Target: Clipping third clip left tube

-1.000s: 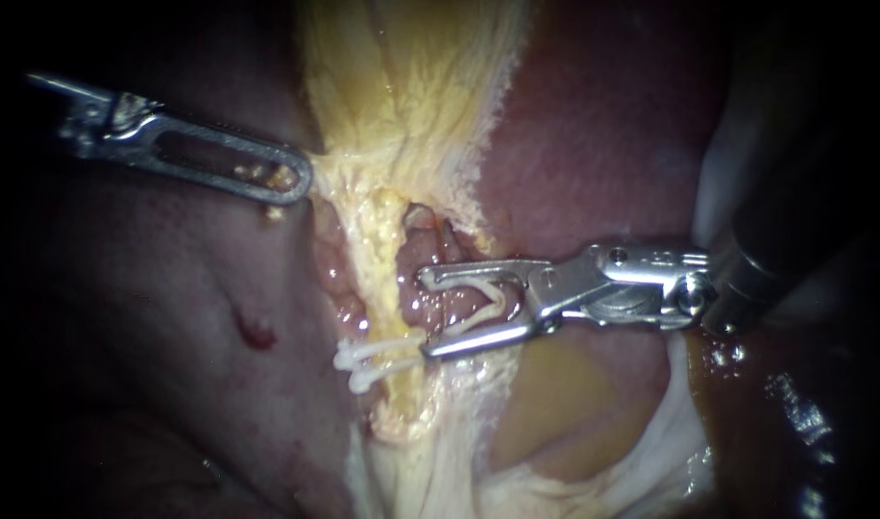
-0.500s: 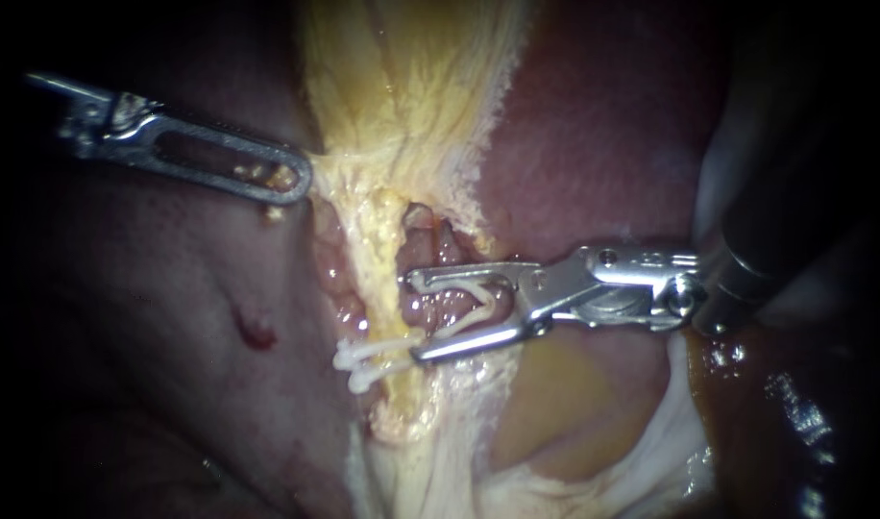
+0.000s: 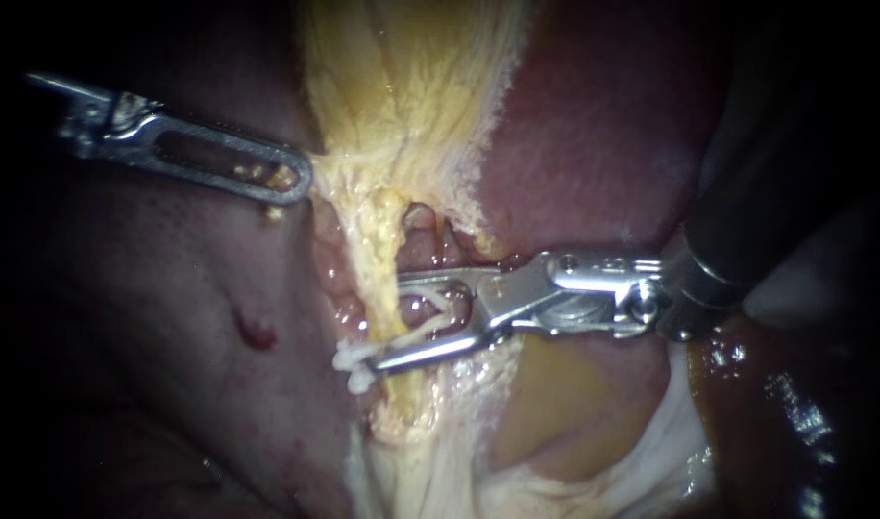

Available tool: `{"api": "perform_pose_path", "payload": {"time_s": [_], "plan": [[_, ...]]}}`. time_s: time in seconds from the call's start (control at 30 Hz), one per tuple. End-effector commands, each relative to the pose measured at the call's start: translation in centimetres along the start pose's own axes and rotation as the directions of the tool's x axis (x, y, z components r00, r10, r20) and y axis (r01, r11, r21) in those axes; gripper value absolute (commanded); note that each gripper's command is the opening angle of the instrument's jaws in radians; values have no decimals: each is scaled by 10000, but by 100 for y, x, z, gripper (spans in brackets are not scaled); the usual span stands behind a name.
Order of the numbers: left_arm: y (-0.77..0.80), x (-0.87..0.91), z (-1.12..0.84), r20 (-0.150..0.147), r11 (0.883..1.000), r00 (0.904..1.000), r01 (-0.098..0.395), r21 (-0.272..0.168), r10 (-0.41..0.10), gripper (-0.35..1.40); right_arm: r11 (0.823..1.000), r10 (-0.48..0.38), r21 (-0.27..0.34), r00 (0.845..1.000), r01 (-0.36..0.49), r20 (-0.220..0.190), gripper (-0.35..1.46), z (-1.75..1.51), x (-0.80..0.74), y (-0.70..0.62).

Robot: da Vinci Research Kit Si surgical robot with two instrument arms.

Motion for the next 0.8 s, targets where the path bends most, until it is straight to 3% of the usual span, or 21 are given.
{"api": "perform_pose_path", "payload": {"time_s": [0.03, 0.47, 0.8], "plan": [[0, 0, 0, 0, 10000, 10000, 0, 0, 0, -35, 10000, 50, 46, 10000, -50, -33, 50, 2, 0, -1], [0, 0, 1, 1, 10000, 10000, 0, 0, 0, -35, 9975, 266, 664, 9993, -248, -254, 50, 31, 5, -9], [0, 0, 2, 2, 10000, 10000, 1, -1, -1, -35, 9973, 308, 678, 9990, -284, -336, 50, 42, 7, -6]]}}
